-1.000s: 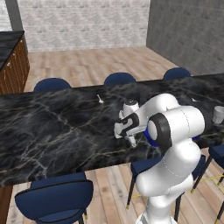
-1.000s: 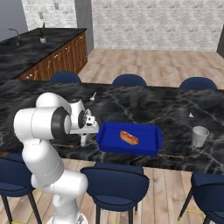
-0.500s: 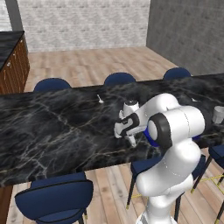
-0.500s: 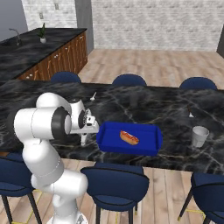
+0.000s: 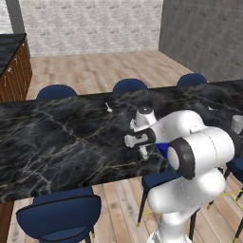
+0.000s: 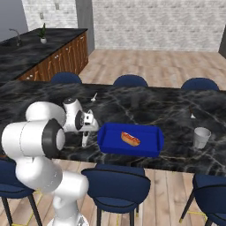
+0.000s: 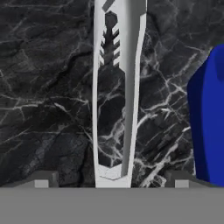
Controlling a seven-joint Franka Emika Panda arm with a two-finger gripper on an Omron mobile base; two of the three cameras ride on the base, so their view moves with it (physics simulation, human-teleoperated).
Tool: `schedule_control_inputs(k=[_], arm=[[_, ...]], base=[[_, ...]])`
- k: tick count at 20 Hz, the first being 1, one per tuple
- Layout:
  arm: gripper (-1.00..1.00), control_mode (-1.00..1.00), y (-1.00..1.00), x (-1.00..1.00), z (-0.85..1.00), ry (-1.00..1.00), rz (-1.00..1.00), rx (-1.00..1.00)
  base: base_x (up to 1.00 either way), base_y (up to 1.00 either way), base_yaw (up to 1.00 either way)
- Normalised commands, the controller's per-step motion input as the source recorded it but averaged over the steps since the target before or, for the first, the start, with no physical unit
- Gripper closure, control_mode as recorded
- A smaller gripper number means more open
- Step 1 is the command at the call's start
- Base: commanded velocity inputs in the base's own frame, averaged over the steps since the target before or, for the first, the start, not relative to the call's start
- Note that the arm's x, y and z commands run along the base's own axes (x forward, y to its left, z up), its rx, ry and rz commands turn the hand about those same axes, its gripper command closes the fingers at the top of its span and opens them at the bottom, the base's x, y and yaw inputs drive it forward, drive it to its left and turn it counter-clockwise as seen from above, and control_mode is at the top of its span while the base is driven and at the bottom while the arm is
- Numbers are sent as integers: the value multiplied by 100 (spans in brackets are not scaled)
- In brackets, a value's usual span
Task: Take the tongs from the drawer on the right and place them on the dining counter next to the tray containing the hot dog.
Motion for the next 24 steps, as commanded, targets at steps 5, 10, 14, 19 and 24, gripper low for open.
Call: schedule_control_inputs(k=[5, 10, 14, 19, 24], arm=[[-100, -100, -2, -40, 75, -23, 0, 2], [-100, -100, -19, -39, 97, -20, 0, 12], [-100, -100, -23, -50, 100, -20, 0, 12], [-100, -100, -8, -65, 99, -22, 0, 3], [-100, -100, 0, -60, 94, -19, 0, 0]], base=[[0, 0, 0], [0, 0, 0], [0, 0, 0], [0, 0, 0], [0, 0, 0]])
